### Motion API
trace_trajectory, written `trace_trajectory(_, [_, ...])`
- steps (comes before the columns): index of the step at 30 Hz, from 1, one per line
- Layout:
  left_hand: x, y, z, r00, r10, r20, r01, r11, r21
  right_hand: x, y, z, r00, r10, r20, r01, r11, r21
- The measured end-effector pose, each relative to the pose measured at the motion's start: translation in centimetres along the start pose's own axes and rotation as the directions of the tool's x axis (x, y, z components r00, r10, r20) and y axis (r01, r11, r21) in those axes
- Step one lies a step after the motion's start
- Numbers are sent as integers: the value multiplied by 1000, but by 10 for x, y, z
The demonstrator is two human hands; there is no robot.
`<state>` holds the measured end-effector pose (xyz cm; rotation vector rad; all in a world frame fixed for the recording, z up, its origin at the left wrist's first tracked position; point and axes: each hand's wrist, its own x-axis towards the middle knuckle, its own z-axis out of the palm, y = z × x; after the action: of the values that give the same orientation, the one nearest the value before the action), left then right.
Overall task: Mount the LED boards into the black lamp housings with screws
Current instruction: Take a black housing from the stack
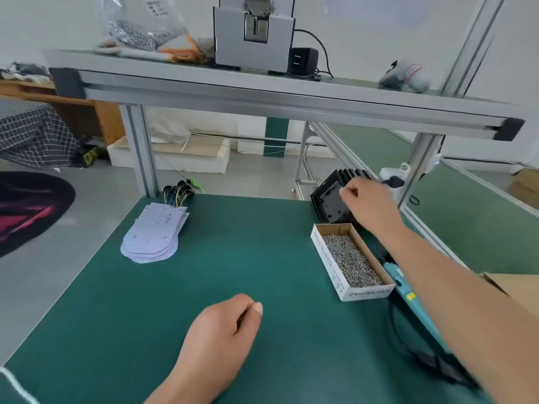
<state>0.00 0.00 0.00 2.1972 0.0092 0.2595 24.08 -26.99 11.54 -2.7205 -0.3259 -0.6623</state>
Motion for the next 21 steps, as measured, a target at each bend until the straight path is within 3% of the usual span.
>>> trace_trajectory(4, [3,-1,-1,1000,-3,20,3,1000,-16,44,18,16,996,78,50,-63,966,-250])
trace_trajectory(10, [3,4,-4,999,-9,41,9,1000,-18,73,42,37,988,44,147,35,869,-493])
trace_trajectory(21, [3,5,-5,999,-8,32,9,1000,-26,81,30,31,952,56,301,144,786,-601])
